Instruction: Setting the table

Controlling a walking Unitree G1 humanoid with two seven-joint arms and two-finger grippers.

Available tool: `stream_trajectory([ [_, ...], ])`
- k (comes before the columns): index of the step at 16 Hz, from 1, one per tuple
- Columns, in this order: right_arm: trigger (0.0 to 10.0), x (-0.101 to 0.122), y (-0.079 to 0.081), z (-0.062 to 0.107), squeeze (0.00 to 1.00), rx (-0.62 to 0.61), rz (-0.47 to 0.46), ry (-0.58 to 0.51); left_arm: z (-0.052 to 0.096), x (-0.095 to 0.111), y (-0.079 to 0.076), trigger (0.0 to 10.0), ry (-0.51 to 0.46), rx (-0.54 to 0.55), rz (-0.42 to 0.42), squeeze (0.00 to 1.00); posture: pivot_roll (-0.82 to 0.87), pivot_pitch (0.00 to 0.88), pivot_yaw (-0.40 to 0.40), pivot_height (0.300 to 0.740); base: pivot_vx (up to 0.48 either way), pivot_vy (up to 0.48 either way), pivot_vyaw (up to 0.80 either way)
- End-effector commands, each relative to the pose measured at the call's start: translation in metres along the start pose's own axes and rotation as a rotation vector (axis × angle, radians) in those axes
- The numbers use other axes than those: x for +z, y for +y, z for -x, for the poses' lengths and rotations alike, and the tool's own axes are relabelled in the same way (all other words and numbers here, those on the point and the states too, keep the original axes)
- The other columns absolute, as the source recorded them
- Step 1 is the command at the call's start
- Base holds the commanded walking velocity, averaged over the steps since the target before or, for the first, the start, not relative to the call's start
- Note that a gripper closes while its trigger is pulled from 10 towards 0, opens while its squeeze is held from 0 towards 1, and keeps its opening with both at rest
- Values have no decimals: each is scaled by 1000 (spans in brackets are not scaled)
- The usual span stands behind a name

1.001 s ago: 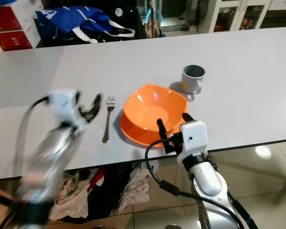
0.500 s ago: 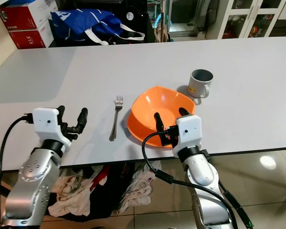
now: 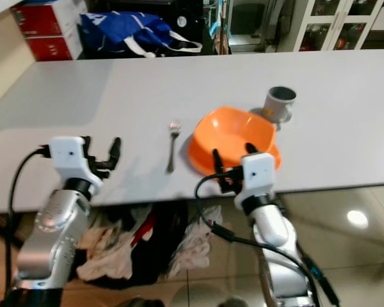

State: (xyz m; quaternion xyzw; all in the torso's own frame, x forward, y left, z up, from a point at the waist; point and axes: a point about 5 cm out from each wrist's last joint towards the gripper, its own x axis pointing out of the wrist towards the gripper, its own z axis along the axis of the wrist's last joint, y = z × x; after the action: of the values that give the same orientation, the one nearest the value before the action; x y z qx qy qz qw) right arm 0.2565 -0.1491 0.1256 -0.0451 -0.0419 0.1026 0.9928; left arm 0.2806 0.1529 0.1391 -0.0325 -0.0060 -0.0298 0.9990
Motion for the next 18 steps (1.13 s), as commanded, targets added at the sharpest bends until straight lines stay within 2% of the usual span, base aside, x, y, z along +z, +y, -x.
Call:
stream_trajectory([
  [1,10000,5,-3,-1,0,-11,9,-25,-1,-2,3,10000,16,7,3,0,-149,0,65,740,0,472,0],
  [3,10000,4,-2,2,0,-7,8,-19,-2,-7,12,10000,46,28,-27,0,-145,0,64,740,0,476,0],
  [6,10000,3,0,2,0,-2,6,-16,-7,-9,22,10000,64,35,-24,0,-143,0,68,740,0,480,0],
  [12,10000,1,1,7,0,3,8,-7,-14,-8,23,10000,62,32,-9,0,-154,0,71,740,0,480,0],
  [18,10000,0,3,9,0,4,0,-4,-15,-7,23,10000,59,17,5,0,-152,0,77,740,0,480,0],
])
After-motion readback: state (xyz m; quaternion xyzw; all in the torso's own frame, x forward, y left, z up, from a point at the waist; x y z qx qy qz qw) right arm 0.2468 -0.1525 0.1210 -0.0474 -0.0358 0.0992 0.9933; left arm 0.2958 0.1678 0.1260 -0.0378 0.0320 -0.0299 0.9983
